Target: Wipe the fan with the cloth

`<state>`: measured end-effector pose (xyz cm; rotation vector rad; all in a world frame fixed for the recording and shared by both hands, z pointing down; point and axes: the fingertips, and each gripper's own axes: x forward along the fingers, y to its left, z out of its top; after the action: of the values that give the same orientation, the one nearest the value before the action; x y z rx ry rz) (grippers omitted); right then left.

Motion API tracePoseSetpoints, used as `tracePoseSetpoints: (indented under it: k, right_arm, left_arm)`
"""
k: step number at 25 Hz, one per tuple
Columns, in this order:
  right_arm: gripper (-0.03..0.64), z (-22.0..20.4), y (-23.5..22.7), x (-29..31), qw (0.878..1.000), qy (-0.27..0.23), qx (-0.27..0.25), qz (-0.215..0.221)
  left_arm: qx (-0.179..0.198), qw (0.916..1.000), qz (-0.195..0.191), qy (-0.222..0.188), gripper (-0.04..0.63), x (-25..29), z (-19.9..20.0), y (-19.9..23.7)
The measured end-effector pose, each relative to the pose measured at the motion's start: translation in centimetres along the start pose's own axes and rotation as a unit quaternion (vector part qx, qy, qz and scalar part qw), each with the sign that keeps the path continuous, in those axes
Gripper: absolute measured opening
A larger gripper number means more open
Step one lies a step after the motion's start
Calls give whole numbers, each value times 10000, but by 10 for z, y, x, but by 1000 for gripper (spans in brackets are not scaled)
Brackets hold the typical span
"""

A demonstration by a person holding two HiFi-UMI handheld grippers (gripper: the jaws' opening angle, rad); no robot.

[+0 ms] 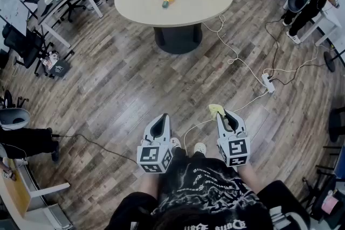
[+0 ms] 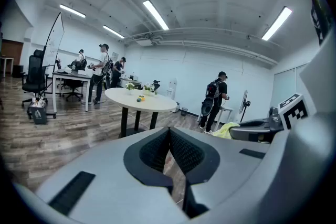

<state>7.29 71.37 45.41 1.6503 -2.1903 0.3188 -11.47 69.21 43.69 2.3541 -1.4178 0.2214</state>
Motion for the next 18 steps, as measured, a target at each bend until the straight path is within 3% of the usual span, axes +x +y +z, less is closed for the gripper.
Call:
tracePoseSetpoints:
  k: [8,16,17,18]
  right_arm:
    - [65,9,11,8,10000,-61,44,34]
    - [69,20,25,24,9994,-189,140,-260]
    - [69,21,28,25,9993,-210,159,-282]
    - [69,22,32,27,9992,-228,169,-297]
  left_arm:
    - [43,9999,-102,18,20,5,5,9]
    - [-86,9989,-450,-117,26,8,14,30]
    - [-75,9985,-523,-135,36,8,15,33]
    - [-61,9981,-608,-123,94,9,16,35]
